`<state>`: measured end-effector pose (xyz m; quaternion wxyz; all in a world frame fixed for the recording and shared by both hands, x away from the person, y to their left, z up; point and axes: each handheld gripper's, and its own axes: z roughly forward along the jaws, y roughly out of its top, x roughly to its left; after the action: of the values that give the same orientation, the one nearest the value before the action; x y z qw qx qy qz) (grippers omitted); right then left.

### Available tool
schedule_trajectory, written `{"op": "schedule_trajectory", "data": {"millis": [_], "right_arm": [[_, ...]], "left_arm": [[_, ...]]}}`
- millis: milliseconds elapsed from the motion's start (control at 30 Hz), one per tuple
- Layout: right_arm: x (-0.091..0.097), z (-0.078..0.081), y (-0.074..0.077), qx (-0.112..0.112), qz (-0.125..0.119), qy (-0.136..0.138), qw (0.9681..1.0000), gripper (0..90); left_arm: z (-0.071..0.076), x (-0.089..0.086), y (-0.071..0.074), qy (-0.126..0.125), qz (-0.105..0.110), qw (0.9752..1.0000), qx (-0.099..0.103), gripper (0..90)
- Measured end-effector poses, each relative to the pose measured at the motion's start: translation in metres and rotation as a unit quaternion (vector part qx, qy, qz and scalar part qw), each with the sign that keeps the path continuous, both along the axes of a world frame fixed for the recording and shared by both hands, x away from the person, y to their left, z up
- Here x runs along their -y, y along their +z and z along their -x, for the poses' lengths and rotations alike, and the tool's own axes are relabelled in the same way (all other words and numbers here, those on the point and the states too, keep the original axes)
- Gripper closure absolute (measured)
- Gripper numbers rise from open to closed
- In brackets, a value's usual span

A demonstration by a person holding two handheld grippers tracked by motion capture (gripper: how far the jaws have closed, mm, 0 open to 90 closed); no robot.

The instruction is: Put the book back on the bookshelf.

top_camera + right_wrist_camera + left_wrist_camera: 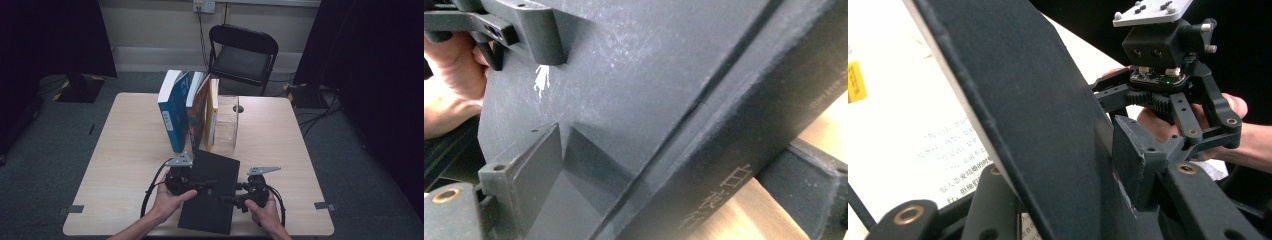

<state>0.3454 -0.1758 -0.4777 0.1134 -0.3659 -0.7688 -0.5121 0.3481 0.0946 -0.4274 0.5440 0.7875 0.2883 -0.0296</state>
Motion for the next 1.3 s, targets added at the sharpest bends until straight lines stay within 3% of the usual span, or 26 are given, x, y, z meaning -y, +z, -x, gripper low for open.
{"op": "schedule_trajectory", "data": {"millis": [133,267,567,700,733,833,1100,1300], "right_arm": [[0.0,0.004,0.009,0.03,0.01,-0.009,0.9995,9.1],[0.002,0.007,0.02,0.063,0.023,-0.017,0.9976,11.6],[0.004,0.011,0.04,0.13,0.057,-0.036,0.9893,18.5],[0.003,0.015,0.053,0.178,0.083,-0.056,0.979,21.9],[0.002,0.017,0.057,0.196,0.092,-0.061,0.9745,22.8],[0.003,0.019,0.061,0.216,0.093,-0.063,0.9699,25.4],[0.006,0.026,0.062,0.219,0.074,-0.054,0.9713,32.0],[0.009,0.031,0.063,0.22,0.057,-0.031,0.9734,39.3]], "left_arm": [[0.002,0.0,0.007,-0.011,0.003,0.9995,0.028,61.3],[0.001,-0.001,0.014,-0.018,0.008,0.9989,0.042,63.2],[0.002,-0.002,0.022,-0.027,0.016,0.9972,0.067,65.5],[0.0,0.001,0.026,-0.028,0.028,0.9966,0.073,66.8],[0.0,0.003,0.026,-0.029,0.032,0.9964,0.073,67.8],[0.001,0.004,0.026,-0.036,0.027,0.9957,0.08,67.7],[0.011,-0.003,0.022,-0.035,0.018,0.9948,0.094,63.1],[0.021,-0.015,0.02,-0.031,0.001,0.9942,0.103,57.6]]}}
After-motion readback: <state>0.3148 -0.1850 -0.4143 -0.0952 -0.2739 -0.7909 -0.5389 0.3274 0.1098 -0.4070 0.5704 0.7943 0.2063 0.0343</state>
